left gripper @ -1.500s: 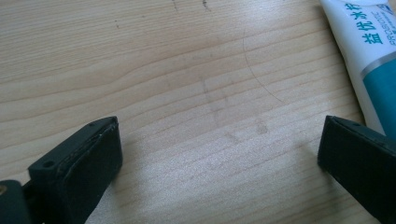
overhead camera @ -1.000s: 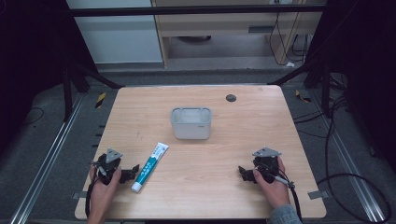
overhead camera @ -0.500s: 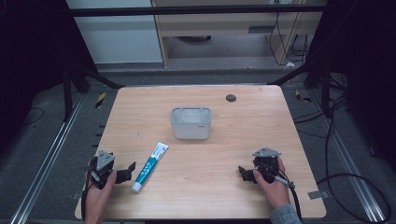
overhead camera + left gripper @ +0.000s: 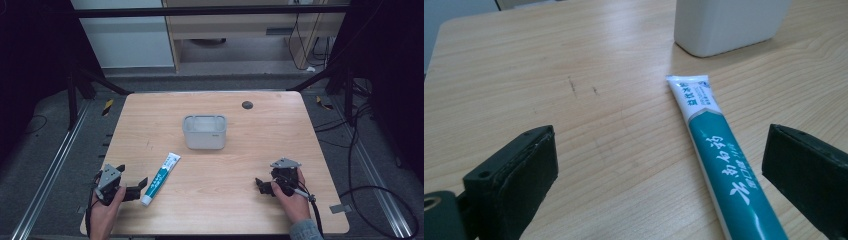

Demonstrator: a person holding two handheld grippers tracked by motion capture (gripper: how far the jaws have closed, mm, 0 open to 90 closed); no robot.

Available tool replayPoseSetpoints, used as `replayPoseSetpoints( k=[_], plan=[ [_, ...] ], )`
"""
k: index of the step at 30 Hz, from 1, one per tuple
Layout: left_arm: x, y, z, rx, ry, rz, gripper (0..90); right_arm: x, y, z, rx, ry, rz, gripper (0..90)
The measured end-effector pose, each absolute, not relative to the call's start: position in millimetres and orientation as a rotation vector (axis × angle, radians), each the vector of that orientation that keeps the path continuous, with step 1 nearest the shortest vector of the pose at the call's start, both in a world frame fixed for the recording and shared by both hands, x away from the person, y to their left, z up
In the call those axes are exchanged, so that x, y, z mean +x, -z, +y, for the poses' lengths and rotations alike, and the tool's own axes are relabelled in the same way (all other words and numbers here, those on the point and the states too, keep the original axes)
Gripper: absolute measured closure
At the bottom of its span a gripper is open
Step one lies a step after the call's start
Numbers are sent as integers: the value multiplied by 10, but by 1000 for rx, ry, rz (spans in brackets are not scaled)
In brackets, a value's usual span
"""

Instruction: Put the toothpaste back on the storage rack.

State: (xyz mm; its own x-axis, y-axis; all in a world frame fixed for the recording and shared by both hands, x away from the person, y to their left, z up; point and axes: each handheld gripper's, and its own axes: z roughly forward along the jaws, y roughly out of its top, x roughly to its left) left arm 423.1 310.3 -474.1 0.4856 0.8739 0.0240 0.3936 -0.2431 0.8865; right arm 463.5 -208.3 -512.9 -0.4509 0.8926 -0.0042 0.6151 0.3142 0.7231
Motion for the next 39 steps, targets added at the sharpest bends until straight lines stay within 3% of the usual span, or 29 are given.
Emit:
replayPoseSetpoints(
  k=[21,39],
  plan=[
    [4133,4626,2725,2008,-621,1071,34,4637,5131,-2084,1338,-930,2184,4],
    [4403,4259,2416,2188,-552,1004,72,4645,5131,-2091,1325,-932,2192,4]
  ],
)
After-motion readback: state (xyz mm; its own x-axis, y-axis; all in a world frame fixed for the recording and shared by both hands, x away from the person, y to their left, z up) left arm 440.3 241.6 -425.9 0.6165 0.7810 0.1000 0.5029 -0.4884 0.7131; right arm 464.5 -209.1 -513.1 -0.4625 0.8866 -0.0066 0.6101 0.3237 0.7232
